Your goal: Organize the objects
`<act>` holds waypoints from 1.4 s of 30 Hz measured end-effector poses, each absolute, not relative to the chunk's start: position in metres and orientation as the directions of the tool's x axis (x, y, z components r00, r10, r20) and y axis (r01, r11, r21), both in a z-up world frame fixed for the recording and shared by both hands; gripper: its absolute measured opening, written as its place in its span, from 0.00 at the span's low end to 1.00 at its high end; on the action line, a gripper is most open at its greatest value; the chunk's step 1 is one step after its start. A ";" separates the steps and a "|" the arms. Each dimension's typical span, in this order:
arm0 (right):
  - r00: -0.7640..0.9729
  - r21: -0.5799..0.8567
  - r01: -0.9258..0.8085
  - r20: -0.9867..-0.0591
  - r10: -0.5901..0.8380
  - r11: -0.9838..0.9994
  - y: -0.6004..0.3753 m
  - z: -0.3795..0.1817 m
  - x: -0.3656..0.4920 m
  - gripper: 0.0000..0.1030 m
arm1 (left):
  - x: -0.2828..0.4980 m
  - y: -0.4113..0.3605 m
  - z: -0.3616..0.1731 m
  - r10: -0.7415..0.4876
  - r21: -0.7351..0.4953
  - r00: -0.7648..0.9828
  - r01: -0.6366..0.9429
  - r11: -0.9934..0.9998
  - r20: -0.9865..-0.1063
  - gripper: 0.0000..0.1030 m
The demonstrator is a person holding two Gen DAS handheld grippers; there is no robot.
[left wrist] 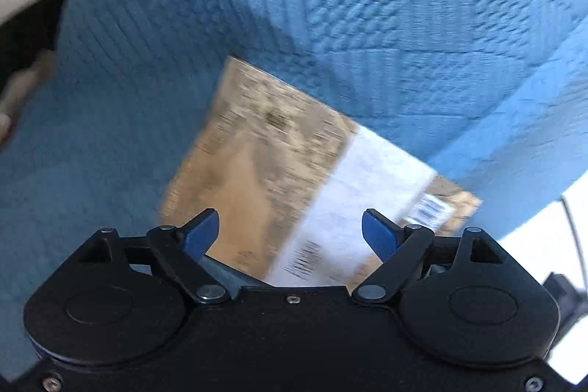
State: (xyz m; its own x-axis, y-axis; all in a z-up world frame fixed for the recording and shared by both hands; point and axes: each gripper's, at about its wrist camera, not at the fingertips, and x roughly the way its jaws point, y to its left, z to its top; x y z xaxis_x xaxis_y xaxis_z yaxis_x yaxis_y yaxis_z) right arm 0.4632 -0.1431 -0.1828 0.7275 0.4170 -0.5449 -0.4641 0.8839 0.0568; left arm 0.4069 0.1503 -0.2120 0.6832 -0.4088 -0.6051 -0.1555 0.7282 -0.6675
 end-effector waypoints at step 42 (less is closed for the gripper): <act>0.791 -0.429 -0.582 -0.494 0.360 0.691 -0.041 -0.191 0.329 0.10 | 0.315 0.161 -0.232 -0.597 -0.926 0.732 -0.123 0.358 -0.328 0.45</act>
